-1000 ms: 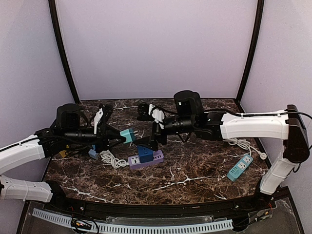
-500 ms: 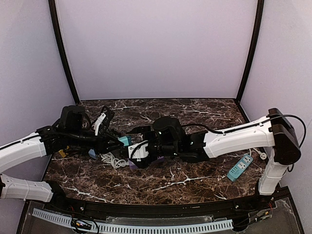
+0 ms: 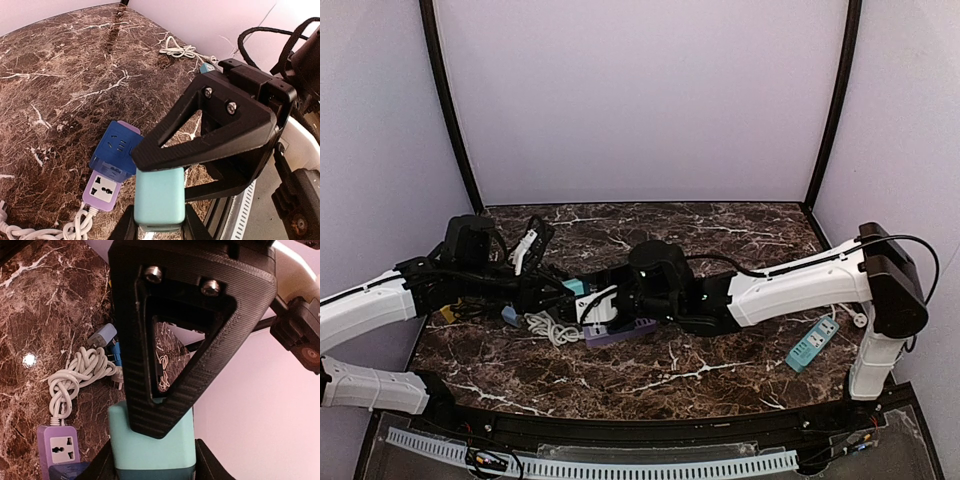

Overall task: Insert the plug
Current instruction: Adjust the plug.

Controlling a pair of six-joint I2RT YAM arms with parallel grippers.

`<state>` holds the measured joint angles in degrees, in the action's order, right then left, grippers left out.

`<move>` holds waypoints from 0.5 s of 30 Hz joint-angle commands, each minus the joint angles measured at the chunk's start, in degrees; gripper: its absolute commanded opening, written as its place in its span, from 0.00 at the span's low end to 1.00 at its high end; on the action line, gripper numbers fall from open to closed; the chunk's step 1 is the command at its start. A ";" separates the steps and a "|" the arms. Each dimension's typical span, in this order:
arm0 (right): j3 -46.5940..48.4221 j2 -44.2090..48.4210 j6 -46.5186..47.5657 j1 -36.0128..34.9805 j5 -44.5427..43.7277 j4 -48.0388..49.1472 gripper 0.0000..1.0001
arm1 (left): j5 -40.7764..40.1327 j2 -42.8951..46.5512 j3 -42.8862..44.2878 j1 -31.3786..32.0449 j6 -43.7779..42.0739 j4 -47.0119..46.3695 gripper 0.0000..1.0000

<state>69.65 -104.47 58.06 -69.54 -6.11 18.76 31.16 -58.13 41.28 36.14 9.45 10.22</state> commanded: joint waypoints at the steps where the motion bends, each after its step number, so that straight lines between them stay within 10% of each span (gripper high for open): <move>1: 1.80 -0.83 -0.54 0.10 -1.47 3.96 0.36 | 1.88 -0.06 1.13 -0.12 -0.10 0.41 0.01; 6: 1.54 -0.12 -3.20 0.28 -0.96 3.85 0.00 | 3.32 0.75 0.63 -0.32 -1.78 -0.03 0.01; 7: 1.21 0.23 -3.74 0.26 -0.47 3.63 0.00 | 3.63 1.42 0.58 -0.34 -2.50 -0.46 0.08; 10: 0.44 1.94 -7.36 0.71 2.67 1.91 0.00 | 3.60 3.81 0.56 -0.37 -9.76 -0.56 0.72; 15: -0.21 5.59 -17.87 3.55 15.86 -3.88 0.00 | 3.79 11.06 0.79 -0.37 -35.51 2.42 0.89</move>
<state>69.71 -103.59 50.13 -68.23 -0.84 16.62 33.23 -52.64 41.32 35.62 -3.22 10.50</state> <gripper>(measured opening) 0.407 0.887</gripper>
